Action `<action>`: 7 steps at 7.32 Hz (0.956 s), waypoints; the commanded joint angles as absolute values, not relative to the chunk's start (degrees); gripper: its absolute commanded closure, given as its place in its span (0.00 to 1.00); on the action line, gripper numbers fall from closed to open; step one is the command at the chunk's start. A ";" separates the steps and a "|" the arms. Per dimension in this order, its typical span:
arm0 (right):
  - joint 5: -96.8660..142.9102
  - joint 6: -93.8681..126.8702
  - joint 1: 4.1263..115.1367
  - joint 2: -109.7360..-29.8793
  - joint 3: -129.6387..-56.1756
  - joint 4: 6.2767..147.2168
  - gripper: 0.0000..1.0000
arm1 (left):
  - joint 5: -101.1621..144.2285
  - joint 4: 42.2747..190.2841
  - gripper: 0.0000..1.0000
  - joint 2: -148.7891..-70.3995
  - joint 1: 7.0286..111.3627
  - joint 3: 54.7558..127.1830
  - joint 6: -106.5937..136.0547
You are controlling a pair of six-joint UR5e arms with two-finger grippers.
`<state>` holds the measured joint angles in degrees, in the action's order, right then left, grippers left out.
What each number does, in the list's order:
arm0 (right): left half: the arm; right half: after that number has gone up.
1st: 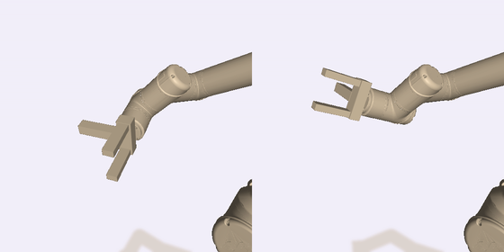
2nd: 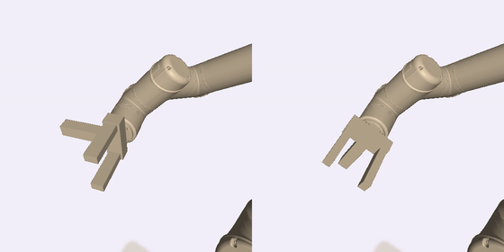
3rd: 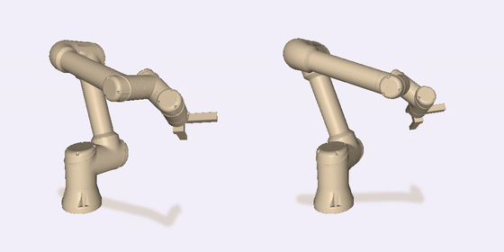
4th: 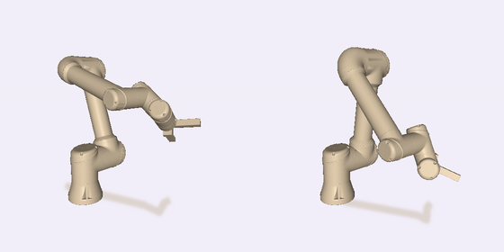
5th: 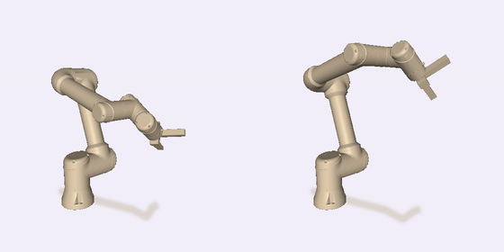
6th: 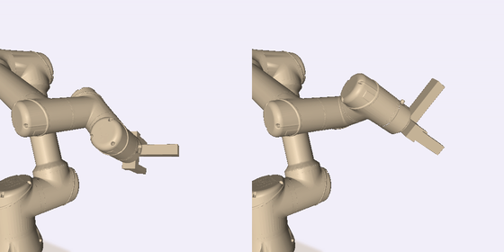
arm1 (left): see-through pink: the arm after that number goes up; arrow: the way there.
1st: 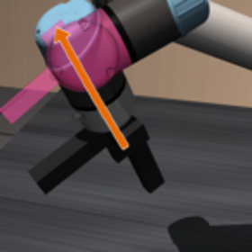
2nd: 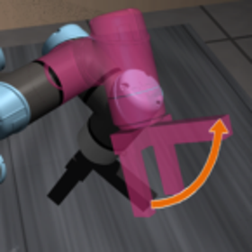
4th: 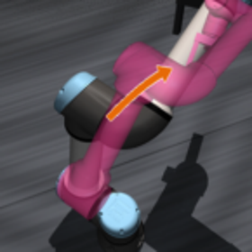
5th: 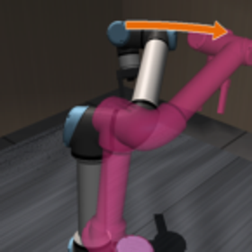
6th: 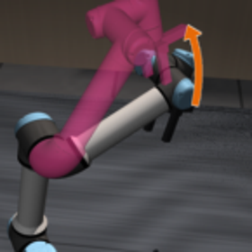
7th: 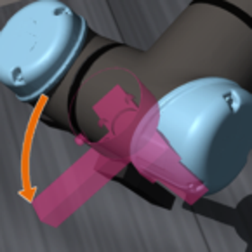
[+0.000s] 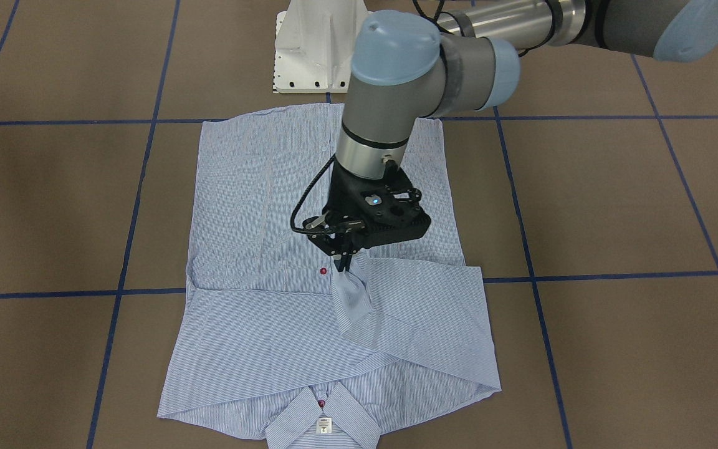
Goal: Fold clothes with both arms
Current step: 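Carry the grasped sleeve across the shirt front toward the collar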
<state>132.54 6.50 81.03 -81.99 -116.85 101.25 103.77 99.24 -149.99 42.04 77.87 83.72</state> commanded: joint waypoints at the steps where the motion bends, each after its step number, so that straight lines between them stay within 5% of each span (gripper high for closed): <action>1: 132.54 6.50 81.04 -82.18 -116.89 101.25 0.00 | 103.01 99.32 1.00 -152.92 41.48 74.54 85.25; 5: 132.63 6.50 81.04 -82.18 -116.81 101.25 0.00 | 96.00 100.72 1.00 -155.04 34.83 69.18 90.17; 7: 132.63 6.50 81.04 -82.18 -116.81 101.25 0.00 | 93.97 107.36 0.83 -155.48 31.57 64.71 90.35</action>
